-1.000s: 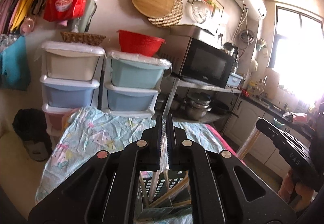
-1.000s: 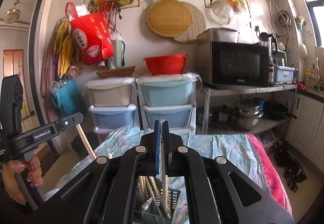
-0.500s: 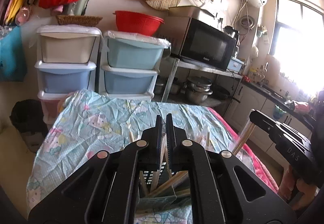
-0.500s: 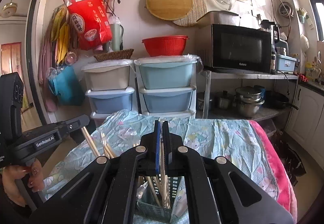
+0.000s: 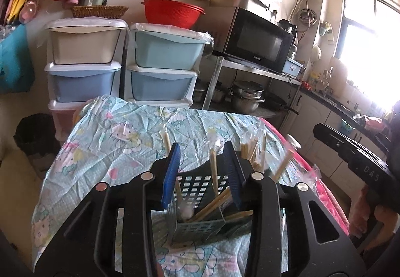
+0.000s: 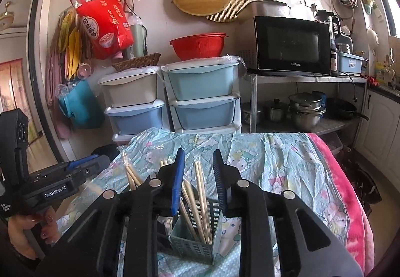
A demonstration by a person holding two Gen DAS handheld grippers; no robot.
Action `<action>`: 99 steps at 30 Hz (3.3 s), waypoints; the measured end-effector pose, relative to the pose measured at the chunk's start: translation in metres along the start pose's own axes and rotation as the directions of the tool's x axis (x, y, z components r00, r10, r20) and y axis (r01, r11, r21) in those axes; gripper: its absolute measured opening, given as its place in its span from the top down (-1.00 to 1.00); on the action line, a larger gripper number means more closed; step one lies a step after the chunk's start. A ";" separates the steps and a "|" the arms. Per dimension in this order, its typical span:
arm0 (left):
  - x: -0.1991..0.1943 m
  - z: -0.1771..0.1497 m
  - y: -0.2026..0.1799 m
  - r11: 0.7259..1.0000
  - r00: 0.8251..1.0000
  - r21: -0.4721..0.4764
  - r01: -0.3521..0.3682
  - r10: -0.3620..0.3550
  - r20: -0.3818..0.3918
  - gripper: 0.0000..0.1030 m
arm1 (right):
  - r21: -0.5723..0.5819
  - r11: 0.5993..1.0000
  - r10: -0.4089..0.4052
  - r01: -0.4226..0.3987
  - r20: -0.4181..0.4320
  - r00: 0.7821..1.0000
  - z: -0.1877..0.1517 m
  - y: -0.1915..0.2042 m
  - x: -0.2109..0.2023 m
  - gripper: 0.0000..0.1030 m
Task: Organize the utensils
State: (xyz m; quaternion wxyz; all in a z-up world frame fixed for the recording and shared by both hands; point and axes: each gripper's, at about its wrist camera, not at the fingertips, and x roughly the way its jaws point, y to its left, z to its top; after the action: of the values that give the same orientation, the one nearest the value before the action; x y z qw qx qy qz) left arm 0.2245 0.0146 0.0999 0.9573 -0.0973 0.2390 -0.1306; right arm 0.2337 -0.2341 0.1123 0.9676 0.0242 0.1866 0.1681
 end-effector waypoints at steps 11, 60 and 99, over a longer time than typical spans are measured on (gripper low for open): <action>-0.024 -0.003 0.009 1.000 1.000 -0.018 -0.017 0.017 0.013 -0.24 | -0.017 1.000 0.011 -0.011 -0.001 1.000 -0.007 0.004 -0.018 0.27; -0.078 -0.068 -0.005 0.999 0.999 -0.010 -0.042 0.042 0.012 -0.79 | -0.087 0.995 -0.039 0.046 0.087 0.995 -0.065 0.029 -0.079 -0.87; -0.062 -0.143 -0.004 0.995 0.993 0.006 -0.101 0.101 -0.062 -0.79 | -0.065 0.993 -0.100 0.098 -0.024 0.995 -0.150 0.025 -0.068 -0.87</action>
State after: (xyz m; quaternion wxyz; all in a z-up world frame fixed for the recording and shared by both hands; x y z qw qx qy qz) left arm 0.1013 0.0112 0.0036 0.9549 -0.0794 0.2730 -0.0852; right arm 0.1106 -0.2356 0.0000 0.9725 -0.0183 0.1953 0.1260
